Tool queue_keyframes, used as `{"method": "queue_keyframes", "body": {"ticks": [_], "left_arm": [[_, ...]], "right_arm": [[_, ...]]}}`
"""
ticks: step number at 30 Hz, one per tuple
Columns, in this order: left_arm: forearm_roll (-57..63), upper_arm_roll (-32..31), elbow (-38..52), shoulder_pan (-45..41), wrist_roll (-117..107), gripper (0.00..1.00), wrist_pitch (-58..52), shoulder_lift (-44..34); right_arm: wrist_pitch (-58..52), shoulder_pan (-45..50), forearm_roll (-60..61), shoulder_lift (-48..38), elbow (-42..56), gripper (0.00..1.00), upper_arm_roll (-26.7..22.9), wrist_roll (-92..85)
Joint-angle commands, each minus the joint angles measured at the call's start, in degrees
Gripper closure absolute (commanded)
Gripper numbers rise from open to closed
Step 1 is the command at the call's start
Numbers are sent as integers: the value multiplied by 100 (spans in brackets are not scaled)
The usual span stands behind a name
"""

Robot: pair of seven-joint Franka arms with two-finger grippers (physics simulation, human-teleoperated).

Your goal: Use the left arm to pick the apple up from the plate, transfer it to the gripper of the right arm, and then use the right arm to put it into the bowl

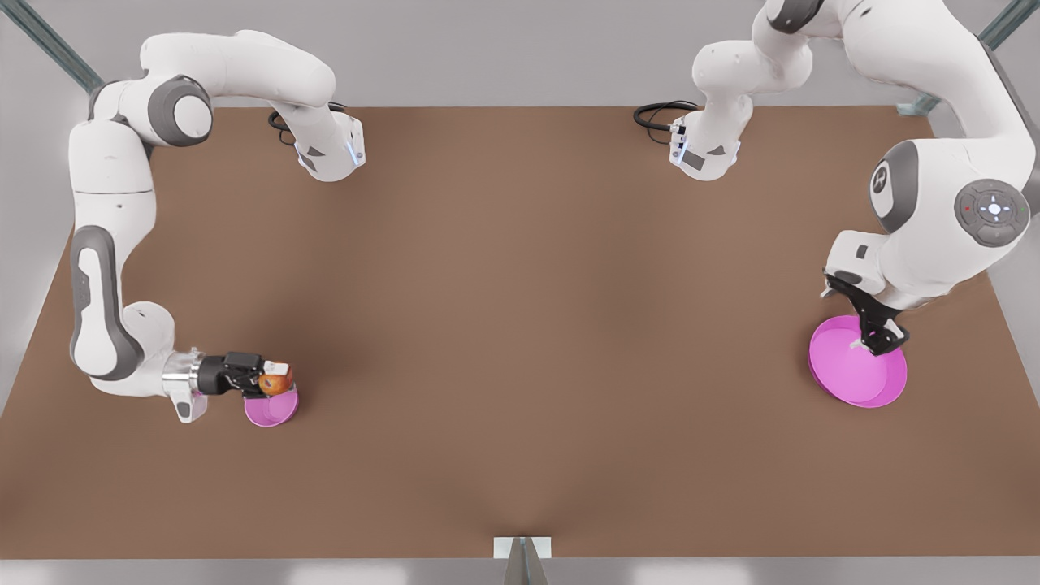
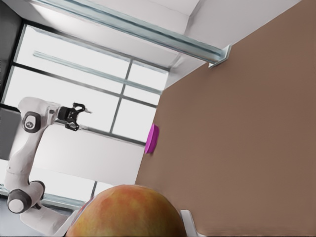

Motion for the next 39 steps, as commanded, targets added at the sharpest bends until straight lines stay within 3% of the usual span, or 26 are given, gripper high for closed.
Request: {"method": "queue_keyframes", "body": {"ticks": [1,7,13,30,39], "left_arm": [[-703,447,-410,-316,-6656,0,399,-399],[-676,456,-173,-307,-6700,0,-242,-197],[-685,447,-173,-333,-6823,0,-251,-197],[-703,430,-15,-351,-7087,0,-532,-259],[-712,421,-15,-447,-7184,0,-585,-259]], "right_arm": [[-794,1,-297,72,134,33,-64,145],[-794,-70,-473,239,380,33,-214,-4],[-776,-70,-447,634,1074,32,-214,-13],[-618,-61,-447,1162,1522,30,-301,-909],[-627,-52,-1448,1118,1909,30,-425,-1235]]}}
